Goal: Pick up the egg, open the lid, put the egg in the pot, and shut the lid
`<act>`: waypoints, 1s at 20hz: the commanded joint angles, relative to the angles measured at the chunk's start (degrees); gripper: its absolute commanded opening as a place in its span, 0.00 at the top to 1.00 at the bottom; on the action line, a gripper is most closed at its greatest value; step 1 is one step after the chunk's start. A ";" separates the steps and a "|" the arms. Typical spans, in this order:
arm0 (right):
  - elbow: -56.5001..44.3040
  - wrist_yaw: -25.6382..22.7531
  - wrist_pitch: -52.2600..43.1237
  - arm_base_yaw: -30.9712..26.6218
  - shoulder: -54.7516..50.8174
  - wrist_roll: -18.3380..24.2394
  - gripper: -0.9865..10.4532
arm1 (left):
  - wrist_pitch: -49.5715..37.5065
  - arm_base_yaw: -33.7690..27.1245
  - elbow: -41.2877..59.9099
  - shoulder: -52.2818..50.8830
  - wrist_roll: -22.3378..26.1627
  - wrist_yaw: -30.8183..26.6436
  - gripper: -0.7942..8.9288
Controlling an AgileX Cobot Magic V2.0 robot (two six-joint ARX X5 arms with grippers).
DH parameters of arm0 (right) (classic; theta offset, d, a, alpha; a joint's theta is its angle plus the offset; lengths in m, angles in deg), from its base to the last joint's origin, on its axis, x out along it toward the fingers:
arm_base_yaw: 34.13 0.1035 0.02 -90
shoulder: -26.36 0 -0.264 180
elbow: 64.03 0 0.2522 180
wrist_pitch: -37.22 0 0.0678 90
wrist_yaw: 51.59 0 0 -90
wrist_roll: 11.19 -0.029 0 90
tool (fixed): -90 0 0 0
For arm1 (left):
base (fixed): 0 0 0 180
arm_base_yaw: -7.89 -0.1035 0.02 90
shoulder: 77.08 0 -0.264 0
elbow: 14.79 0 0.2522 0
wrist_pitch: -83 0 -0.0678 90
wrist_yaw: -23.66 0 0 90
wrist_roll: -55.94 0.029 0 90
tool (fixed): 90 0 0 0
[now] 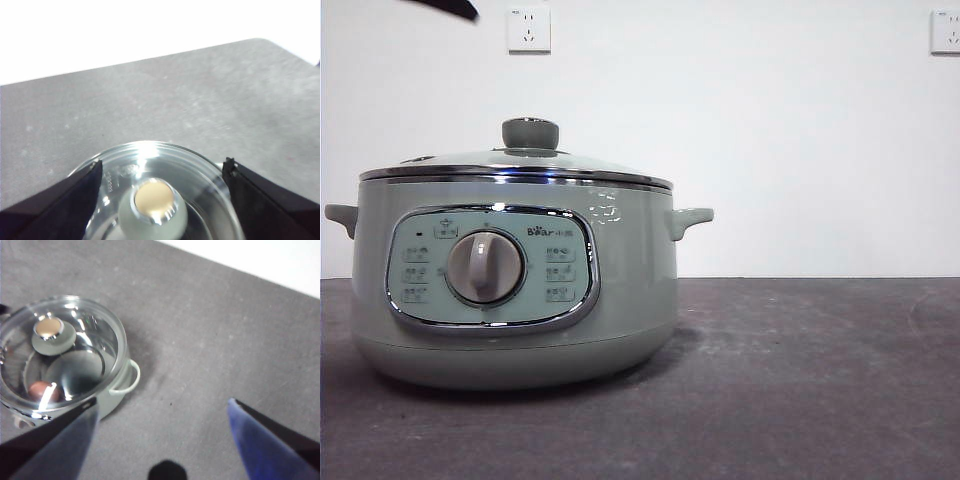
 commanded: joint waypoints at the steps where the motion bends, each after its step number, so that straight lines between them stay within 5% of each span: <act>1: -5.29 0.09 -2.54 -0.02 -1.49 -1.38 0.59 | 2.56 0.79 0.20 -4.50 -0.02 0.94 0.50; 4: -14.67 0.09 -9.14 -0.02 -4.87 -1.57 0.63 | 7.15 1.86 0.20 -10.49 -0.02 0.92 0.61; 7: -24.00 0.07 -16.39 -0.02 -8.35 -1.57 0.92 | 11.23 2.56 0.22 -13.57 0.42 0.66 0.95; 16: -50.07 0.04 -42.36 -0.02 -19.61 -1.55 0.93 | 9.31 5.62 9.88 -18.36 2.93 -7.15 0.93; 20: -52.24 0.04 -41.70 -0.02 -20.81 -1.55 0.93 | 10.01 6.08 12.00 -19.65 2.89 -6.84 0.92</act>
